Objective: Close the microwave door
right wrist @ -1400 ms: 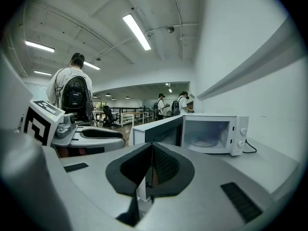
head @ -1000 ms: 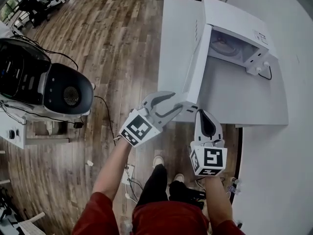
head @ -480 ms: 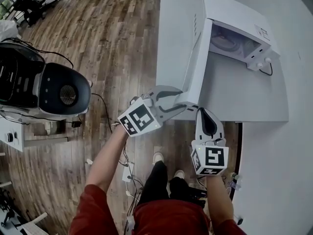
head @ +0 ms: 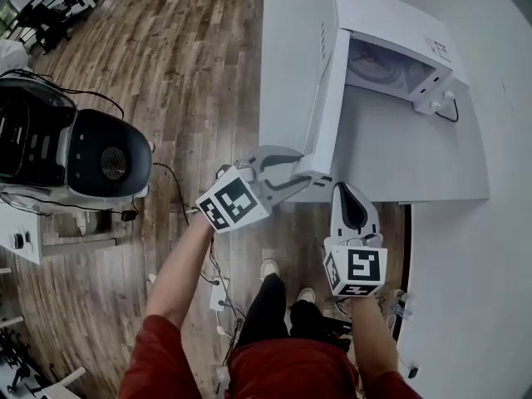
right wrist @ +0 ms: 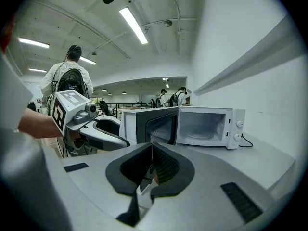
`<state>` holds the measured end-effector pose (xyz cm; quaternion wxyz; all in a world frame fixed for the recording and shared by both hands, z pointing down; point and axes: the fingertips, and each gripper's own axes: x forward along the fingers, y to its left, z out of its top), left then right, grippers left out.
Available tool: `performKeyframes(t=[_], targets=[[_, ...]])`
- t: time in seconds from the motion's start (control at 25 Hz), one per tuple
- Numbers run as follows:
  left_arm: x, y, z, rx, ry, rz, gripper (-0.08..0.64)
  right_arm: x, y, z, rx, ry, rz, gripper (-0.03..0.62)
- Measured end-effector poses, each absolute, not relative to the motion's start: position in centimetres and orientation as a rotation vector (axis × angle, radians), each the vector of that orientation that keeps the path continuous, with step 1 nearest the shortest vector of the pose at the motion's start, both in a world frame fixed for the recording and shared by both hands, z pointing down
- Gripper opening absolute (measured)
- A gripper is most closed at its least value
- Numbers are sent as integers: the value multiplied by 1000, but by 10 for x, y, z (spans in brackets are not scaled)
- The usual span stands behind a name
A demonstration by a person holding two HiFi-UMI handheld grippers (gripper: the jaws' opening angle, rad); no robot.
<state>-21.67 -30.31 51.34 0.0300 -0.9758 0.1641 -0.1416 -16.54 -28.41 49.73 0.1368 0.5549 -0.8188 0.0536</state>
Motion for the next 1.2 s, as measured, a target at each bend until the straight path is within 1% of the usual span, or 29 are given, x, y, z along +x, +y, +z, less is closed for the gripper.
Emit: performKeyframes(t=[0.32, 0.64, 1.2], targets=[[-201, -298, 513, -3035, 457, -418, 167, -147, -276, 493, 1668, -2341, 140, 26], [-158, -293, 514, -3025, 412, -440, 160, -104, -274, 487, 1771, -2311, 147, 26], [-80, -305, 514, -3018, 671, -422, 153, -8, -292, 480, 1778, -2363, 159, 26]])
